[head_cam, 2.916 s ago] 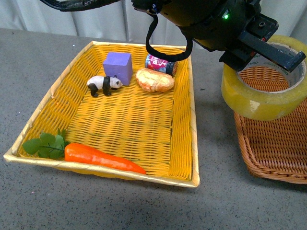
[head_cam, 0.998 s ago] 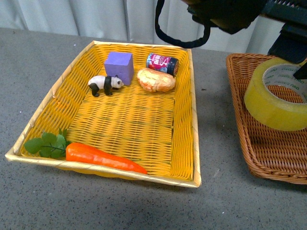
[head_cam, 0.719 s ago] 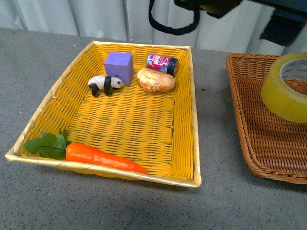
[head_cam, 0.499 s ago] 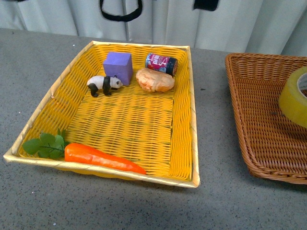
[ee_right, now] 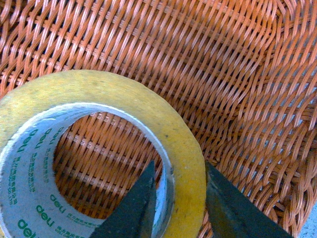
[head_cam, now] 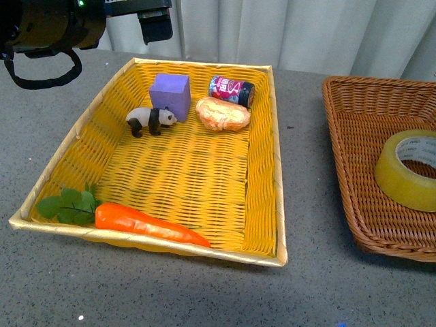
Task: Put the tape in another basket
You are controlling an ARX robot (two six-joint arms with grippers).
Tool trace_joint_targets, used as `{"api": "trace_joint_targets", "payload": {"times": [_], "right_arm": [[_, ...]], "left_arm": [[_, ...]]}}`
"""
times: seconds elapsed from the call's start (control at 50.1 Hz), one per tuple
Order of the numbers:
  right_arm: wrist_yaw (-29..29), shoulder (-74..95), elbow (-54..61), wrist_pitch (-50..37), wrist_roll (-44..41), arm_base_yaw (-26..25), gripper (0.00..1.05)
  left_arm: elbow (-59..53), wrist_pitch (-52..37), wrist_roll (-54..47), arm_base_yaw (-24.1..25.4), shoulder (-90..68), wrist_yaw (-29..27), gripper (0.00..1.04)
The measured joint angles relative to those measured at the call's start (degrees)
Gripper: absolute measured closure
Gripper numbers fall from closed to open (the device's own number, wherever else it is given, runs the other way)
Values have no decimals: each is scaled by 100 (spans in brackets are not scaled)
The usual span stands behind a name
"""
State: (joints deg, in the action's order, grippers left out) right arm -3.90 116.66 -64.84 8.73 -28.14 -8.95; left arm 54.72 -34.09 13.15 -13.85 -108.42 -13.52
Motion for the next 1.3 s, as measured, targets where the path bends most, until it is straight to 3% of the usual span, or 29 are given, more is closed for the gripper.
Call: {"api": "trace_joint_targets", "payload": {"times": [0.1, 0.28, 0.419, 0.459, 0.539, 0.639, 0.699, 0.759, 0.939, 0.998, 1.298], "right_arm": [[-2, -48, 70, -195, 140, -24, 51], [168, -442, 343, -800, 468, -129, 26], [96, -1047, 632, -1202, 741, -256, 8], [66, -1224, 750, -1392, 841, -299, 7], [116, -1606, 1091, -1996, 999, -369, 10], [-649, -1779, 2065, -4649, 1834, -400, 25], [-656, -1945, 2874, -6155, 2288, -280, 38], [-610, -2271, 3464, -7038, 2542, -133, 52], [-332, -3005, 4625, -7584, 2712, 151, 91], [-232, -3303, 4918, -7534, 2704, 232, 104], [0, -4691, 5722, -6983, 2739, 483, 104]], "left_arm": [[-136, -7, 133, 17, 105, -46, 7], [-271, 39, 223, 63, 389, -269, 7], [-566, -149, 310, 146, 695, -389, 7], [-651, -186, 258, 164, 765, -411, 7], [-1209, -1377, -282, 282, 905, 138, 19], [-2022, -2505, -822, 404, 1285, 417, 35], [-2468, -2761, -1038, 501, 1681, 494, 48], [-2887, -2833, -1152, 601, 2035, 586, 62], [-3886, -3176, -1231, 828, 2682, 785, 101], [-4170, -3139, -1255, 890, 2900, 850, 101], [-4868, -2465, -1272, 1355, 4275, 1314, 101]]}}
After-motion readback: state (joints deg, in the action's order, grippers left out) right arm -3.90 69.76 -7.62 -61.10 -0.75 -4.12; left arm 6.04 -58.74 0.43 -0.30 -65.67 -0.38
